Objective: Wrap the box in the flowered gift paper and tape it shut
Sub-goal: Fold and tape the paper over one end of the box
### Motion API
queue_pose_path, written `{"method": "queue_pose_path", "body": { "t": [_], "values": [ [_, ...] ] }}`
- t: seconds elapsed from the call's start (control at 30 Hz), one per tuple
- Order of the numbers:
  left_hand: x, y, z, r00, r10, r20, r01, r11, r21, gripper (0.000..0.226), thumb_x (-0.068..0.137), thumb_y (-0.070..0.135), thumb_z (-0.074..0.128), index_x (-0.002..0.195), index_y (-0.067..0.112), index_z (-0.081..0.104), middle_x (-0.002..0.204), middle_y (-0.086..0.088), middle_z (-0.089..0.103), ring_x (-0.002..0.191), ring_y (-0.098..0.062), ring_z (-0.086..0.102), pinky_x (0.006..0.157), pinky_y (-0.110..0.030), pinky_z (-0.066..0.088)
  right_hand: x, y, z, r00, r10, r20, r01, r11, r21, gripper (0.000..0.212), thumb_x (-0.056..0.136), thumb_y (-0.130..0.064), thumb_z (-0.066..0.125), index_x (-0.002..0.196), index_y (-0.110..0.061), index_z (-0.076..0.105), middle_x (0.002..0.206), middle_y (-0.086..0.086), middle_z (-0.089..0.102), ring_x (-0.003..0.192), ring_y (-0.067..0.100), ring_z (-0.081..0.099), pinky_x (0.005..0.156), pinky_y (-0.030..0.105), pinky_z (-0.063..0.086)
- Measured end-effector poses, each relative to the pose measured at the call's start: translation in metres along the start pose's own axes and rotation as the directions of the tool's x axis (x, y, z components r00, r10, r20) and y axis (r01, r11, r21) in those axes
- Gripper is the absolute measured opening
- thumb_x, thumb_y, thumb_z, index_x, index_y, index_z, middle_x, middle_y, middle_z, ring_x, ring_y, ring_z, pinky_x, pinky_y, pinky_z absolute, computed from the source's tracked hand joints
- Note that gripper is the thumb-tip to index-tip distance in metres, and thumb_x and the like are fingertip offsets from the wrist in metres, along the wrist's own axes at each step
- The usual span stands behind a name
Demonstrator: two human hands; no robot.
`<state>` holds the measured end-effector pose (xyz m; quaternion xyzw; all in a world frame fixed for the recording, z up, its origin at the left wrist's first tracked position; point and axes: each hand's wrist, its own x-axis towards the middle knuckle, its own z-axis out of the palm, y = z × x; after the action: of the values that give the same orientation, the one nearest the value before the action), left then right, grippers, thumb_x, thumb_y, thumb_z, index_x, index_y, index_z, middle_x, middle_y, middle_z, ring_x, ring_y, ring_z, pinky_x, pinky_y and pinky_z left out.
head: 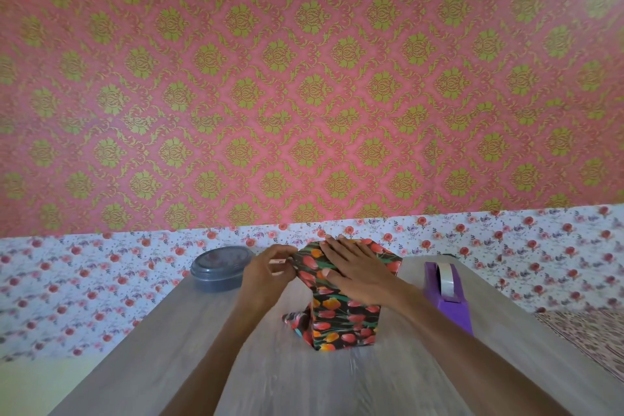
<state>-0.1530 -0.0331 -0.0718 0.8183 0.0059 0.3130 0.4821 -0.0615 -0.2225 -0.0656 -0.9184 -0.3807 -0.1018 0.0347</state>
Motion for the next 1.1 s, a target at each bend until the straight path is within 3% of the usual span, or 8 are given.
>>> {"method": "queue_pose_path", "body": {
  "t": [0.23,0.37,0.47,0.6,0.73,0.83,0.93,1.1],
  "values": [
    [0.006,-0.001,0.016,0.965,-0.204,-0.167,0.153,0.948,-0.277,0.016,0.087,0.001,0.067,0.093,0.012,0.076,0.091,-0.009,0.074,0.075,-0.017,0.073,0.071,-0.029,0.061,0.003,0.004,0.001,1.000,-0.007,0.008,0.006,1.000,0.011,0.062,0.101,-0.057,0.009,0.154,-0.032,-0.013,0.160,-0.014,-0.020,0.146,0.009,-0.023,0.119,0.039,-0.015],
    [-0.002,0.013,0.027,0.905,-0.104,-0.413,0.057,0.991,-0.124,0.015,0.083,0.003,0.070,0.090,0.014,0.078,0.074,0.009,0.071,0.062,-0.002,0.067,0.058,-0.011,0.053,0.004,0.006,0.002,1.000,0.002,0.014,-0.002,1.000,0.024,0.066,0.095,-0.065,0.000,0.153,-0.035,-0.014,0.160,-0.016,-0.020,0.147,0.009,-0.023,0.120,0.041,-0.014],
    [-0.005,0.023,0.030,0.869,-0.031,-0.494,0.032,0.999,-0.006,0.013,0.080,0.004,0.073,0.089,0.012,0.079,0.067,0.016,0.064,0.060,0.007,0.060,0.055,-0.004,0.045,0.005,0.009,0.001,1.000,0.010,0.010,-0.010,0.999,0.041,0.065,0.096,-0.063,0.001,0.154,-0.037,-0.011,0.160,-0.016,-0.019,0.147,0.009,-0.022,0.120,0.043,-0.014],
    [-0.010,0.019,0.027,0.870,0.008,-0.493,0.019,0.999,0.050,0.012,0.080,0.004,0.074,0.086,0.014,0.080,0.065,0.021,0.062,0.059,0.008,0.060,0.055,-0.004,0.044,0.008,0.008,0.001,1.000,0.008,0.008,-0.008,1.000,0.028,0.060,0.100,-0.059,0.006,0.154,-0.037,-0.012,0.161,-0.014,-0.019,0.147,0.012,-0.022,0.119,0.044,-0.016],
    [-0.016,0.007,0.021,0.842,0.367,-0.394,-0.218,0.901,0.374,0.013,0.076,0.000,0.077,0.082,0.011,0.078,0.077,0.003,0.072,0.064,-0.010,0.064,0.055,-0.028,0.054,0.007,0.007,0.001,1.000,-0.007,0.007,0.007,1.000,0.018,0.063,0.099,-0.062,0.006,0.154,-0.037,-0.011,0.161,-0.013,-0.019,0.148,0.013,-0.021,0.119,0.045,-0.015],
    [-0.010,0.010,0.016,0.836,0.480,-0.264,-0.306,0.809,0.502,0.014,0.075,-0.003,0.075,0.080,0.011,0.075,0.077,0.001,0.069,0.063,-0.018,0.064,0.051,-0.033,0.052,0.007,0.007,0.000,1.000,0.005,0.011,-0.005,1.000,0.026,0.063,0.101,-0.061,0.010,0.155,-0.036,-0.008,0.162,-0.013,-0.018,0.148,0.014,-0.020,0.120,0.046,-0.015],
    [-0.003,0.018,0.009,0.875,0.430,-0.223,-0.276,0.821,0.500,0.014,0.075,-0.004,0.071,0.072,0.010,0.072,0.072,0.001,0.068,0.060,-0.016,0.062,0.052,-0.030,0.051,0.009,0.006,-0.001,1.000,0.009,0.020,-0.009,1.000,0.024,0.063,0.100,-0.061,0.009,0.155,-0.036,-0.009,0.162,-0.012,-0.018,0.148,0.014,-0.020,0.119,0.045,-0.016],
    [-0.002,0.011,0.009,0.914,0.249,-0.321,-0.119,0.919,0.375,0.017,0.071,-0.003,0.068,0.061,0.010,0.063,0.056,0.004,0.061,0.053,-0.013,0.056,0.049,-0.032,0.046,0.009,0.007,-0.002,0.999,0.003,0.037,-0.004,1.000,0.031,0.064,0.099,-0.063,0.008,0.155,-0.036,-0.009,0.162,-0.011,-0.017,0.148,0.016,-0.020,0.118,0.043,-0.017]
  ]
}}
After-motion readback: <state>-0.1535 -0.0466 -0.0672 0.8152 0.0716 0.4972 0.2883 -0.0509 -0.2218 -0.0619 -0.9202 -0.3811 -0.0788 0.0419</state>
